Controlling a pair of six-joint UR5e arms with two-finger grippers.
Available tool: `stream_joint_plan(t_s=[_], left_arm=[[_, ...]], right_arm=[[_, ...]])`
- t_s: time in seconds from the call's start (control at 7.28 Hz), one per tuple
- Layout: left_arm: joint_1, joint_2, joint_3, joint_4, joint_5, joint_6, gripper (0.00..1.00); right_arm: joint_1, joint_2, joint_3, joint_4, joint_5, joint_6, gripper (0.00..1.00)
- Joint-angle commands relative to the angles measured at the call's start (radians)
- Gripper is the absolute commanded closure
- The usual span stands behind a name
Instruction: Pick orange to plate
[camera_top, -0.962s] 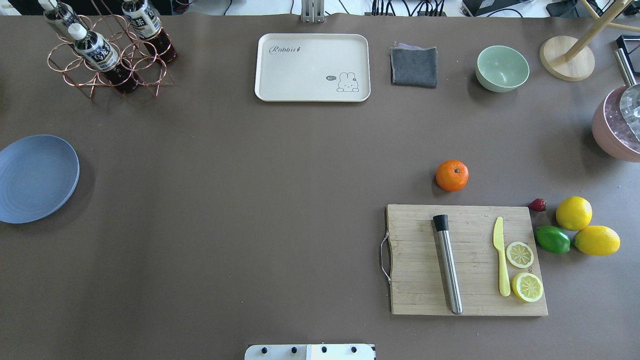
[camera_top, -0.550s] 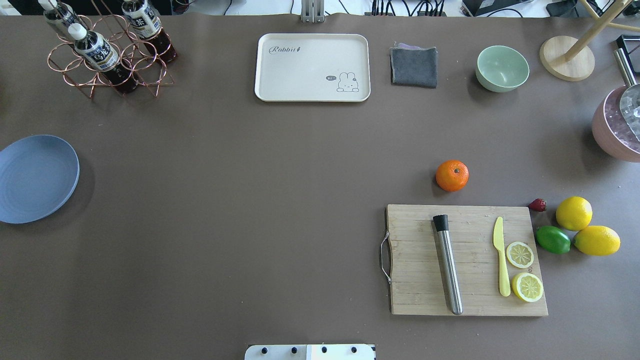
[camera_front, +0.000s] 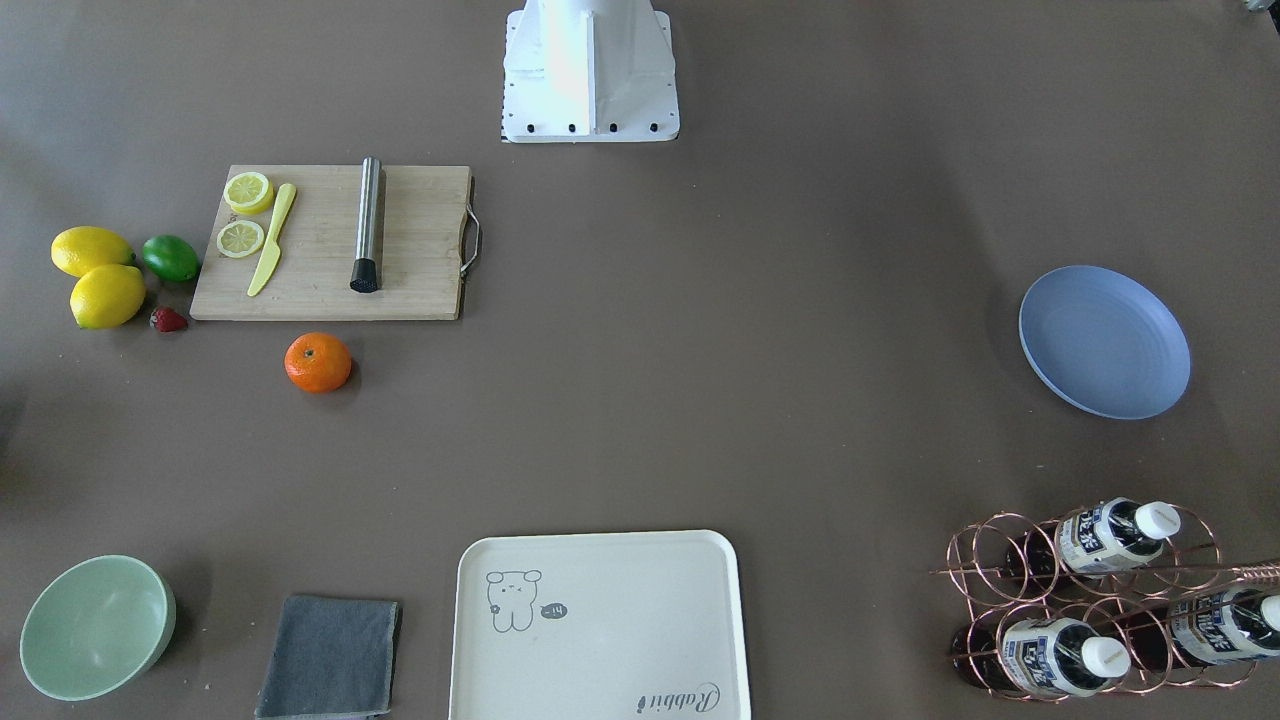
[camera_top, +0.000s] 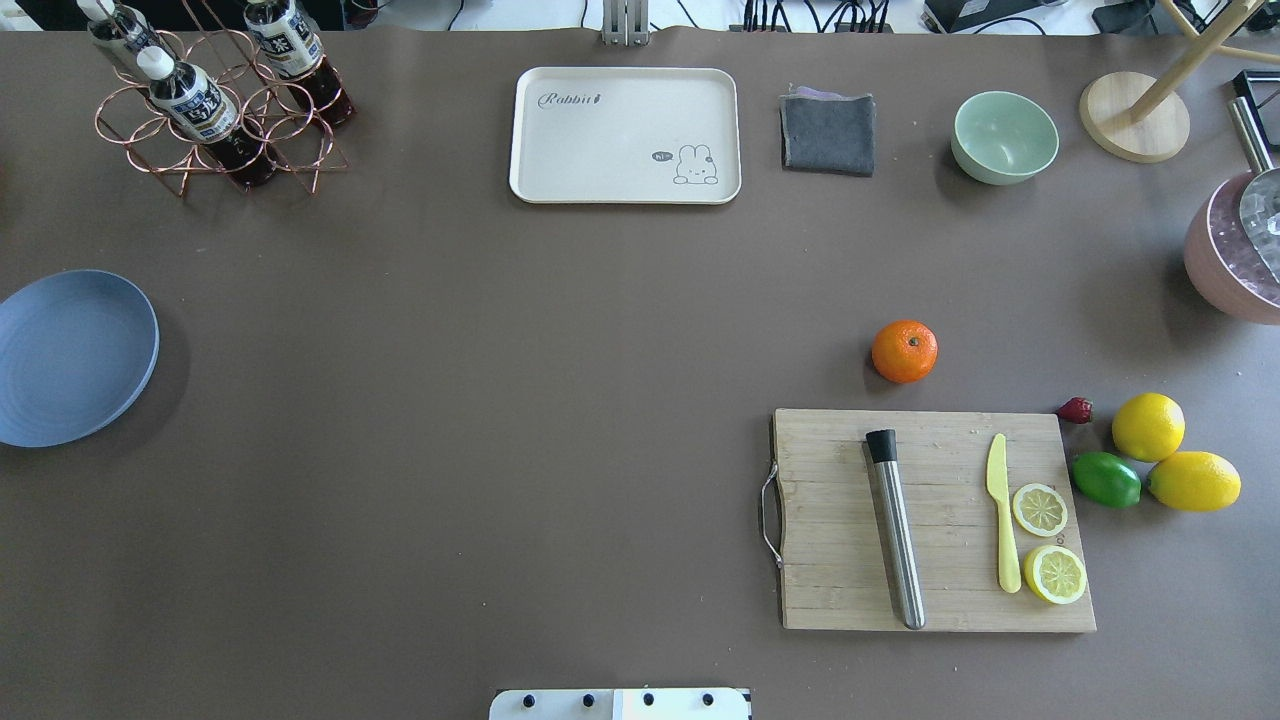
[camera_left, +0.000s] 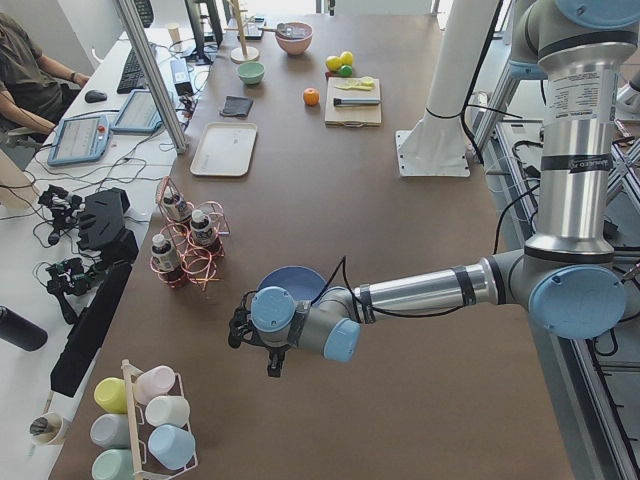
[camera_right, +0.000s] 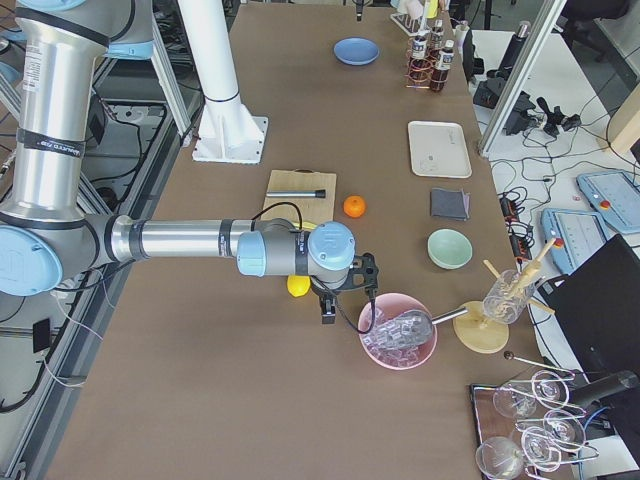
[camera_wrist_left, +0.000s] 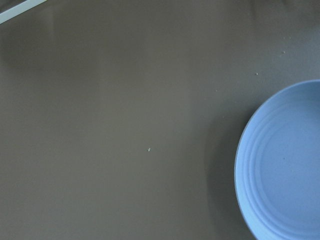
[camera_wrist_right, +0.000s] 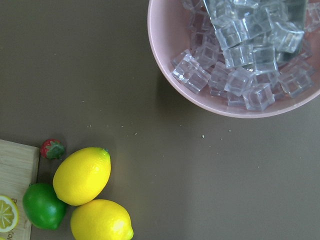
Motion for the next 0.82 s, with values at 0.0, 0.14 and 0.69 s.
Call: stream_joint_plan(t_s=[0.0,0.14,0.69], left_arm=[[0.111,-0.038,0.062,-0.097,0.054,-0.041,0.05],[0.138,-0.039,0.063,-0.112,0.066,-0.064,0.10],[0.170,-0.052,0.063,-0.110,0.066,-0.082,0.40]], right_arm=[[-0.025,0.000,-0.002,0.030,0.008,0.002,0.00],[-0.033,0.000,-0.003,0.031,0.006,0.001,0.00],[-0.042,0.000,0.000,0.031,0.005,0.001,0.00]])
